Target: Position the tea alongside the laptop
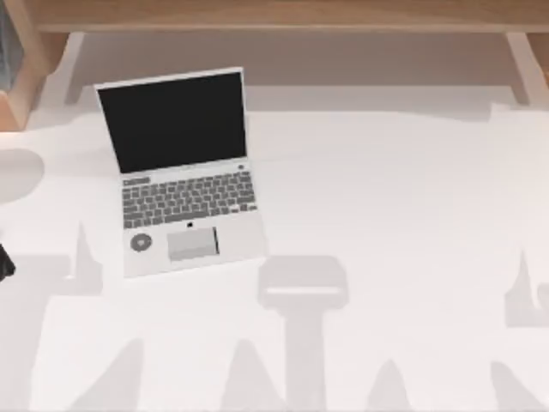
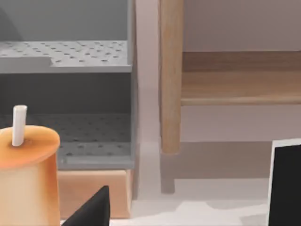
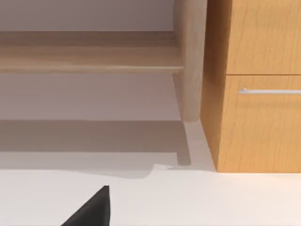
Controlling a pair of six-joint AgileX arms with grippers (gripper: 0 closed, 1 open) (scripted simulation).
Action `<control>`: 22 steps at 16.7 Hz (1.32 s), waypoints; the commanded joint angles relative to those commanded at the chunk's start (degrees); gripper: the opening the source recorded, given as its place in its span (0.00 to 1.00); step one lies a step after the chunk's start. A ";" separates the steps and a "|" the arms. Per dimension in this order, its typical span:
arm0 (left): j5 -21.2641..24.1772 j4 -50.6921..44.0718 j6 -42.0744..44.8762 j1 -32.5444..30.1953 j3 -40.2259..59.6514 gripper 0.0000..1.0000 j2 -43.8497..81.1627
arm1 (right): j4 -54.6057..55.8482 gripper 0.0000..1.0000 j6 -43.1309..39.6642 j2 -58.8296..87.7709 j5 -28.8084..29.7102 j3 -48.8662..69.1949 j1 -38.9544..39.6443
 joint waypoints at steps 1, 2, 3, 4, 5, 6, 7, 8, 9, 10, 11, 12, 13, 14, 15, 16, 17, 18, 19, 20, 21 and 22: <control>1.91 3.53 0.24 1.70 1.33 1.00 5.33 | 0.00 1.00 0.00 0.00 0.00 0.00 0.00; 3.90 7.27 0.51 3.50 2.77 1.00 11.05 | 0.00 1.00 0.00 0.00 0.00 0.00 0.00; 5.92 11.17 0.81 5.37 4.30 1.00 17.04 | 0.00 1.00 0.00 0.00 0.00 0.00 0.00; 7.95 15.17 1.13 7.30 5.90 1.00 23.22 | 0.00 1.00 0.00 0.00 0.00 0.00 0.00; 9.96 19.23 1.47 9.25 7.54 1.00 29.49 | 0.00 1.00 0.00 0.00 0.00 0.00 0.00; 11.95 23.29 1.81 11.21 9.20 1.00 35.78 | 0.00 1.00 0.00 0.00 0.00 0.00 0.00; 13.90 27.32 2.16 13.16 10.86 1.00 42.00 | 0.00 1.00 0.00 0.00 0.00 0.00 0.00; 15.80 31.27 2.49 15.08 12.49 1.00 48.08 | 0.00 1.00 0.00 0.00 0.00 0.00 0.00; 17.63 35.09 2.80 16.94 14.06 1.00 53.96 | 0.00 1.00 0.00 0.00 0.00 0.00 0.00; 19.39 38.74 3.09 18.74 15.55 1.00 59.55 | 0.00 1.00 0.00 0.00 0.00 0.00 0.00; 21.08 42.19 3.33 20.46 16.93 1.00 64.79 | 0.00 1.00 0.00 0.00 0.00 0.00 0.00; 22.68 45.38 3.54 22.06 18.18 1.00 69.62 | 0.00 1.00 0.00 0.00 0.00 0.00 0.00; 24.17 48.27 3.71 23.51 19.28 1.00 74.00 | 0.00 1.00 0.00 0.00 0.00 0.00 0.00; 25.54 50.81 3.83 24.81 20.20 1.00 77.87 | 0.00 1.00 0.00 0.00 0.00 0.00 0.00; 26.76 53.01 3.92 25.93 20.97 1.00 81.23 | 0.00 1.00 0.00 0.00 0.00 0.00 0.00; 27.84 54.85 3.97 26.88 21.57 1.00 84.04 | 0.00 1.00 0.00 0.00 0.00 0.00 0.00; 28.73 56.31 4.00 27.65 22.02 1.00 86.29 | 0.00 1.00 0.00 0.00 0.00 0.00 0.00; 29.43 57.39 4.01 28.22 22.33 1.00 87.96 | 0.00 1.00 0.00 0.00 0.00 0.00 0.00; 29.89 58.08 4.02 28.58 22.51 1.00 89.04 | 0.00 1.00 0.00 0.00 0.00 0.00 0.00; 30.12 58.40 4.01 28.75 22.59 1.00 89.54 | 0.00 1.00 0.00 0.00 0.00 0.00 0.00; 30.12 58.40 4.01 28.75 22.59 1.00 89.54 | 0.00 1.00 0.00 0.00 0.00 0.00 0.00; 30.12 58.40 4.01 28.75 22.59 1.00 89.54 | 0.00 1.00 0.00 0.00 0.00 0.00 0.00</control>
